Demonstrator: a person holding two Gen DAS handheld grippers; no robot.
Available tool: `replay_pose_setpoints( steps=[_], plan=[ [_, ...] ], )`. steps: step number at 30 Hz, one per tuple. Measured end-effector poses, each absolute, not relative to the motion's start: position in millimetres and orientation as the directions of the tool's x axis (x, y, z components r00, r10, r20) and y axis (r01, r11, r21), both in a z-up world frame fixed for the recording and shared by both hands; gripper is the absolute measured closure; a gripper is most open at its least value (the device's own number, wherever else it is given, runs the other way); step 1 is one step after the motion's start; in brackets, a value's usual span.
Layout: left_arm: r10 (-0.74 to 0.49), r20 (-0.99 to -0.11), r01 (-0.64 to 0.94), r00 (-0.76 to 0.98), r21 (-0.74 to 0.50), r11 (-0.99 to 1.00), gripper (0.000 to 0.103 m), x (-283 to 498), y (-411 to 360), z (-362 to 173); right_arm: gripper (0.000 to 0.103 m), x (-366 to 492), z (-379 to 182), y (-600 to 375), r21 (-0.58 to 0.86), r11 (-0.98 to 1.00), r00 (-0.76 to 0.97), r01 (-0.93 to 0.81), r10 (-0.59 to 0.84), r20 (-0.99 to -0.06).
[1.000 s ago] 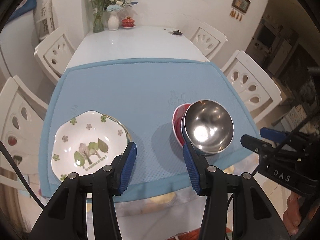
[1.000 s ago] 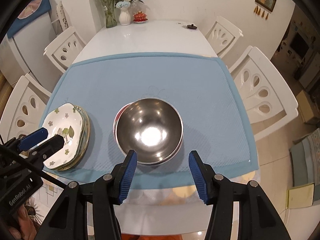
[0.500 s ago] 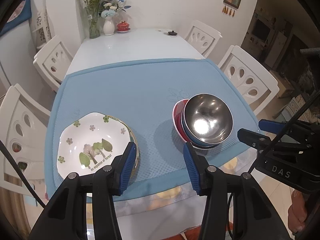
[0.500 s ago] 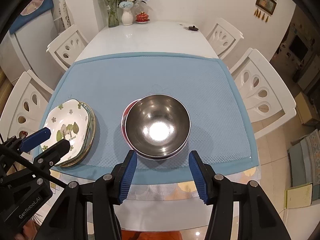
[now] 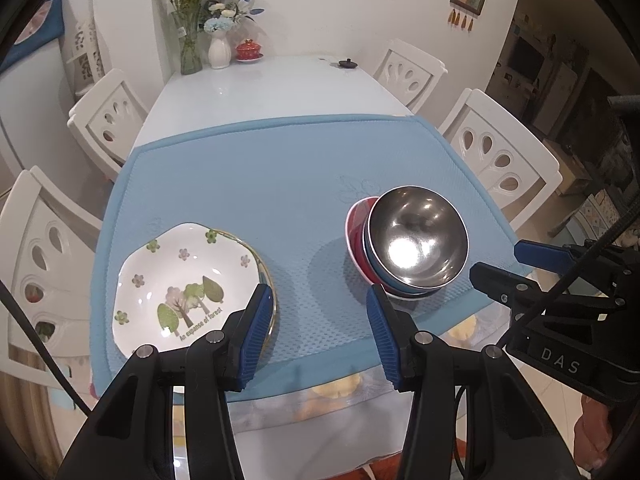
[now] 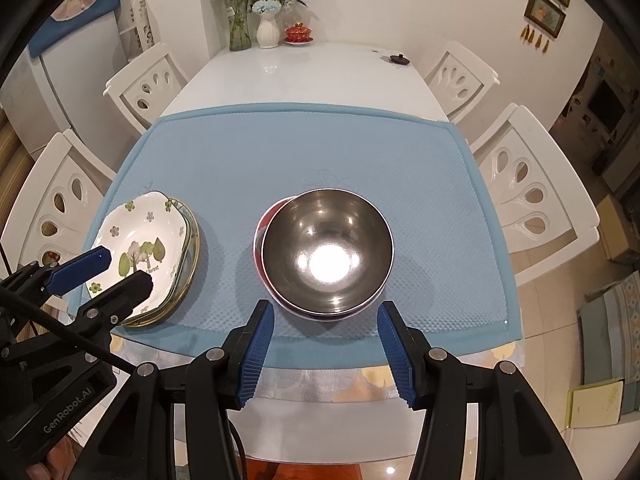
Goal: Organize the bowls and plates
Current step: 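Move both grippers back toward the rim of the nested bowl stack, then close both grippers on the rim of the nested bowl stack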
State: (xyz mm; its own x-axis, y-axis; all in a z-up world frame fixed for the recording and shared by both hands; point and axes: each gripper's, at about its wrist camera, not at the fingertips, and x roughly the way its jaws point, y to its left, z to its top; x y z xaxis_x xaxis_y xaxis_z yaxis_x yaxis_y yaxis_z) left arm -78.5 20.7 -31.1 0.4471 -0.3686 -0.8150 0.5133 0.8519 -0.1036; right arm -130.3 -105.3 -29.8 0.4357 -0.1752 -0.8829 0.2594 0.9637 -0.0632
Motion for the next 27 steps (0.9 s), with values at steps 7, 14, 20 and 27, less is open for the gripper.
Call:
replay_pose_setpoints(
  steps=[7,14,20,27],
  plan=[
    [-0.343,-0.827,0.505,0.445,-0.085,0.859,0.057,-73.9,0.7,-33.7,0.051,-123.9,-30.2,-129.5,-0.027,0.965,0.456,0.261,-0.148,-0.877],
    [-0.481,-0.833,0.419,0.272,-0.347,0.839,0.057,-40.4,-14.5,-63.5,0.051,-118.5,-36.2,-176.5,0.049,0.959,0.464,0.279,-0.090,-0.881],
    [-0.549,-0.818,0.345,0.171,-0.473,0.811,0.045,-23.6,-27.1,-95.2,0.051,-102.2,-62.0,-202.3,0.158,0.957,0.431,0.241,0.041,-0.901],
    [-0.477,-0.863,0.310,0.163,-0.414,0.856,0.045,-16.0,-45.1,-118.9,0.051,-82.8,-101.1,-221.2,0.176,0.948,0.373,0.264,0.068,-0.925]
  ],
)
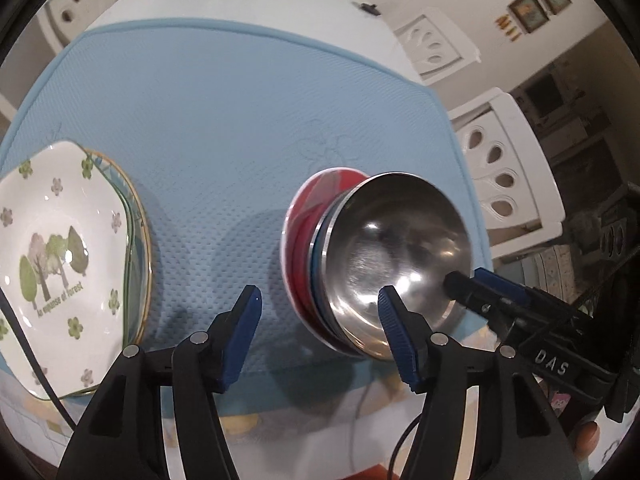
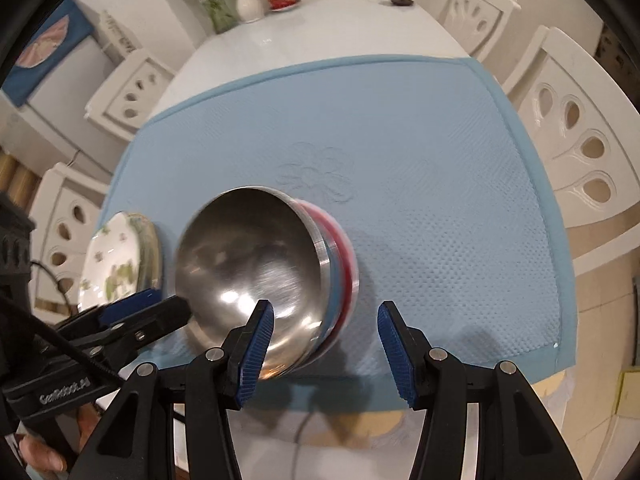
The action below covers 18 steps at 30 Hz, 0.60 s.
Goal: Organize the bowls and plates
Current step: 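Close both grippers on the rim of the nested bowl stack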
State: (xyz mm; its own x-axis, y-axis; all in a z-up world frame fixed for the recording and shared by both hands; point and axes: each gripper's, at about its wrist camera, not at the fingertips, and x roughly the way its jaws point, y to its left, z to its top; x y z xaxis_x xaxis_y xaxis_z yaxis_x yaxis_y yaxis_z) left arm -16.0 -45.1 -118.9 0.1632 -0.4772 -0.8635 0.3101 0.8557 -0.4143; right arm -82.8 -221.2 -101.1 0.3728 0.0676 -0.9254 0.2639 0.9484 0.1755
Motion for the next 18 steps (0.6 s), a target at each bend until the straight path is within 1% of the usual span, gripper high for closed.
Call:
replay_pose_setpoints(
  steps=[4,11,16,18],
  plan=[
    [-0.498,-0.855,0.262,0.144,-0.452,0.852,0.045,-9.0,-46.7,-131.5,0.051,-77.3,-110.0,-236.3,0.202,0.936,0.379,0.288,0.082,-0.922],
    [-0.514,-0.844,0.242,0.153,-0.473,0.848,0.045,-1.4,-46.8,-141.6,0.051,-70.6,-132.4,-248.4,0.351,0.892,0.385,0.286,0.229,-0.894],
    [-0.520,-0.842,0.250,0.144,-0.478,0.842,0.045,3.1,-49.8,-148.9,0.051,-63.2,-153.5,-247.1,0.356,0.886,0.359,0.297,0.241,-0.902],
    [-0.535,-0.832,0.246,0.147,-0.494,0.834,0.045,5.7,-48.6,-151.3,0.050,-60.3,-160.4,-248.0,0.383,0.877,0.357,0.291,0.272,-0.894]
  ],
)
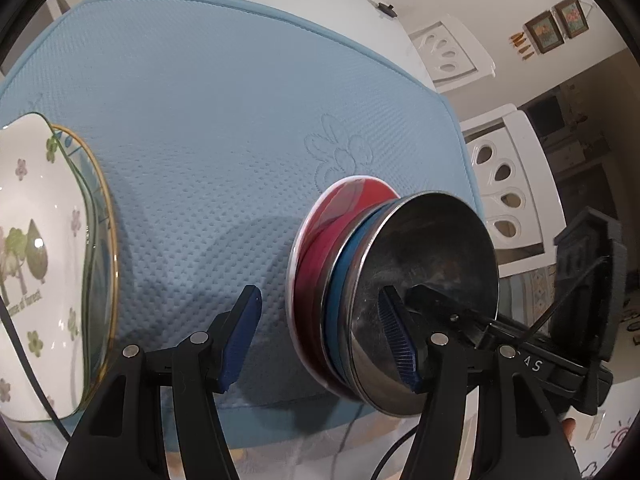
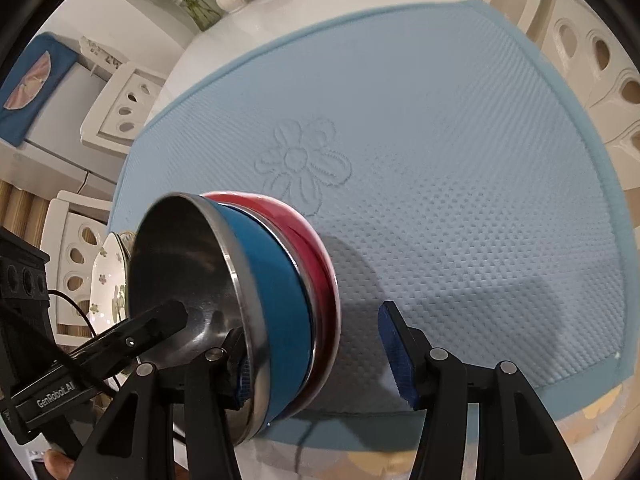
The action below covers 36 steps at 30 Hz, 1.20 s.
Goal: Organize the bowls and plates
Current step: 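Close both grippers on the rim of the nested bowl stack, then lift the bowl stack with both grippers and carry it over the plate stack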
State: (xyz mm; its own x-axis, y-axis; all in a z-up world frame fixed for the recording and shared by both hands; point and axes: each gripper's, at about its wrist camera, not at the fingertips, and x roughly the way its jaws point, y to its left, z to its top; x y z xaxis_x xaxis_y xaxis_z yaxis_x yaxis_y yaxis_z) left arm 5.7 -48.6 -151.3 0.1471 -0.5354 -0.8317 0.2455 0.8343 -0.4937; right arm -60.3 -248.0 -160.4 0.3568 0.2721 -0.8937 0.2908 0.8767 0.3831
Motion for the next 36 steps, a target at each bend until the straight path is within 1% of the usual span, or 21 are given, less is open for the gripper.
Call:
replay_pose_setpoints(
  steps=[3,5,8,10,13,20,21,23,24,25,26,28,36],
  plan=[
    [-0.572,-0.811,0.236,0.123,-0.536,0.811,0.045,7.7,-49.9,-156.9,0.047,-58.0,-164.9,-249.7,0.414,0.862,0.366,0.293,0.300,-0.881],
    [-0.575,-0.811,0.231,0.109,-0.542,0.808,0.045,9.2,-51.8,-160.9,0.039,-57.4,-168.3,-251.3,0.420,0.857,0.368,0.299,0.302,-0.879],
    [-0.585,-0.805,0.235,0.098,-0.552,0.800,0.045,9.4,-53.6,-164.2,0.032,-59.3,-173.6,-255.8,0.446,0.841,0.374,0.305,0.325,-0.869],
    [-0.607,-0.791,0.235,0.072,-0.578,0.781,0.045,9.5,-53.9,-167.0,0.030,-60.0,-178.1,-259.4,0.471,0.825,0.373,0.312,0.350,-0.859],
    [-0.618,-0.784,0.224,0.060,-0.593,0.773,0.045,10.2,-54.5,-171.4,0.029,-60.2,-183.1,-263.4,0.510,0.800,0.373,0.316,0.390,-0.842],
    [-0.590,-0.801,0.224,0.100,-0.560,0.798,0.045,10.8,-58.3,-172.0,0.029,-57.0,-182.1,-258.1,0.508,0.813,0.385,0.284,0.389,-0.837],
    [-0.584,-0.805,0.229,0.108,-0.551,0.802,0.046,11.1,-58.1,-171.2,0.029,-56.4,-181.6,-256.3,0.508,0.815,0.387,0.280,0.388,-0.836],
    [-0.556,-0.819,0.244,0.143,-0.515,0.822,0.049,11.0,-58.3,-168.4,0.035,-55.7,-181.3,-254.2,0.518,0.810,0.398,0.273,0.396,-0.828],
    [-0.553,-0.820,0.245,0.150,-0.511,0.824,0.057,11.4,-58.0,-168.4,0.036,-55.7,-181.3,-253.7,0.531,0.804,0.402,0.269,0.407,-0.820],
    [-0.555,-0.819,0.240,0.148,-0.515,0.823,0.062,12.5,-57.5,-169.5,0.039,-54.7,-181.7,-252.7,0.540,0.798,0.406,0.268,0.415,-0.814],
    [-0.564,-0.814,0.236,0.141,-0.526,0.817,0.063,13.8,-57.2,-170.4,0.041,-54.0,-181.9,-251.8,0.546,0.794,0.408,0.266,0.421,-0.810],
    [-0.572,-0.808,0.232,0.142,-0.534,0.813,0.064,14.3,-56.9,-170.8,0.044,-51.7,-182.2,-249.0,0.556,0.792,0.405,0.251,0.436,-0.804],
    [-0.557,-0.811,0.262,0.179,-0.506,0.821,0.067,8.8,-58.0,-166.2,0.045,-46.6,-174.9,-238.4,0.487,0.854,0.405,0.185,0.385,-0.829]
  ],
)
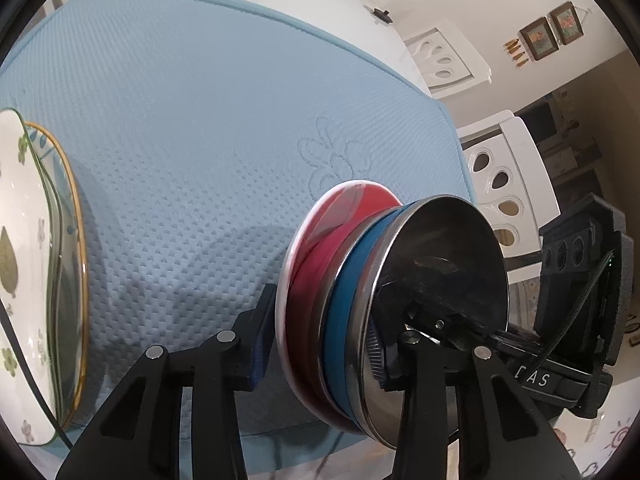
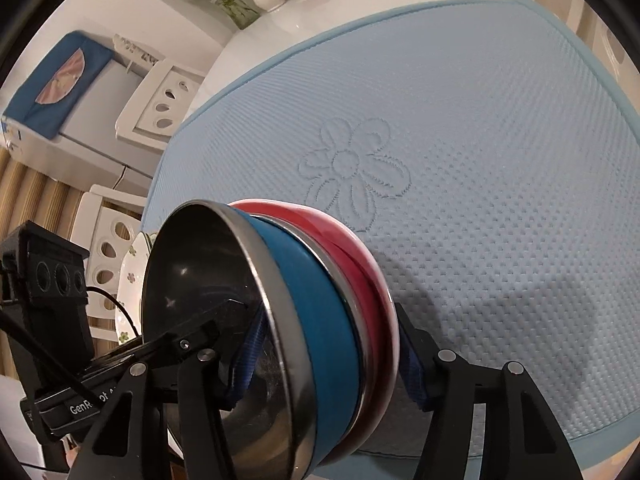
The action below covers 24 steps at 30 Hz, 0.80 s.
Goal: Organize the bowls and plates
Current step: 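Lift the bowl stack with both grippers and carry it over the plate stack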
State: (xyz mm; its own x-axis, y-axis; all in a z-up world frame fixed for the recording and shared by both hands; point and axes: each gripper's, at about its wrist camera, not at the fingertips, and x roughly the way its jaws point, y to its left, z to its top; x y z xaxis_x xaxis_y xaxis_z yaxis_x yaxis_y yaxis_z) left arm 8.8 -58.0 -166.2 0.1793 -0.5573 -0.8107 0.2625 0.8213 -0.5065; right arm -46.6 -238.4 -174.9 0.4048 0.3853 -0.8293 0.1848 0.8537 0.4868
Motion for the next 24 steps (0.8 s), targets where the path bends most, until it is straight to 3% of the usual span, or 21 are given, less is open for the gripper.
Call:
replay_pose_setpoints(
  steps=[17,24],
  plan=[
    [-0.505,-0.823,0.189,0.260,-0.469,0.863,0.070,-5.9,-59.0,-159.3,0.046,-43.2,-174.5,-239.3,0.484,0.852,0.407,0.199,0.378,-0.832],
    [-0.546,-0.800,0.154,0.251,-0.524,0.838,0.069,-5.2,-51.0,-163.1,0.043,-46.0,-184.8,-245.2,0.537,0.825,0.343,0.175,0.460,-0.819]
  ],
)
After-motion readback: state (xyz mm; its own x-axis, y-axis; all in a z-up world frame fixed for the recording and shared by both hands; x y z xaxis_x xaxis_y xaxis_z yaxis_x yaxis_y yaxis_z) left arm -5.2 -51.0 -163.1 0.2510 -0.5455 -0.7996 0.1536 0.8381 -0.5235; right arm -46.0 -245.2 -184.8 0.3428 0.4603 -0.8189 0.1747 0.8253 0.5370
